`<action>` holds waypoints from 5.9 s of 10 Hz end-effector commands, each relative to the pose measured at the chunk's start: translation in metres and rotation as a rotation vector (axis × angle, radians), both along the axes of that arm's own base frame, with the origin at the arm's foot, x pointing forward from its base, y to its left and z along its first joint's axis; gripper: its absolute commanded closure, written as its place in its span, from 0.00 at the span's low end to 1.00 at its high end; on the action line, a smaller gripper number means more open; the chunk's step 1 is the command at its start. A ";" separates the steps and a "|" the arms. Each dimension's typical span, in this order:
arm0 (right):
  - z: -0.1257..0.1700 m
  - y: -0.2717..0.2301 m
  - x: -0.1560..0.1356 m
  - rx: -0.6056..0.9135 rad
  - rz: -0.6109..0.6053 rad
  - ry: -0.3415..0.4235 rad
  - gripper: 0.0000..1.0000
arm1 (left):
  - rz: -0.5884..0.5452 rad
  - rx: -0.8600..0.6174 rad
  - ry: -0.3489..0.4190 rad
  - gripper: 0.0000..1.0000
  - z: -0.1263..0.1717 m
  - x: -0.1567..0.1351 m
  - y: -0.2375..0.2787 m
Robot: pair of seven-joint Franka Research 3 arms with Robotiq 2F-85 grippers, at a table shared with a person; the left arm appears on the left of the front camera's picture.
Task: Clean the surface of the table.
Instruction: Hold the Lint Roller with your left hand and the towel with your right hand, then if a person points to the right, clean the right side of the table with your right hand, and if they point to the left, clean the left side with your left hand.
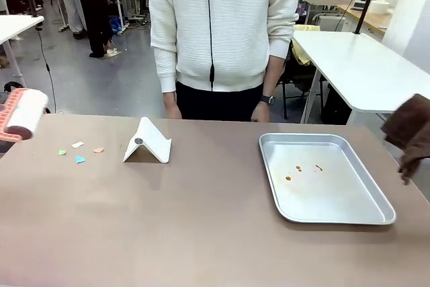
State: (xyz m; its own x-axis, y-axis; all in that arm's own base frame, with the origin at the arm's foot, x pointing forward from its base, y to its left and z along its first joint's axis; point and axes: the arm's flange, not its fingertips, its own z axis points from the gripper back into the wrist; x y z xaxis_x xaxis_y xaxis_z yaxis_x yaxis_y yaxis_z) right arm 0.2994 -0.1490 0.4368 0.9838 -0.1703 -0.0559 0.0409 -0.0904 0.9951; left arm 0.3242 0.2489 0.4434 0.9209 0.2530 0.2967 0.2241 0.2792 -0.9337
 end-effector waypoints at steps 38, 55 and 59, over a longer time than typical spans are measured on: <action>-0.031 -0.045 0.002 -0.008 -0.072 -0.014 1.00 | 0.255 0.221 0.313 0.78 -0.066 0.041 0.022; -0.031 -0.045 0.002 -0.008 -0.072 -0.014 1.00 | 0.239 0.415 0.467 0.78 -0.133 0.094 -0.030; -0.031 -0.045 0.002 -0.008 -0.072 -0.014 1.00 | 0.202 0.422 0.501 0.78 -0.139 0.123 -0.062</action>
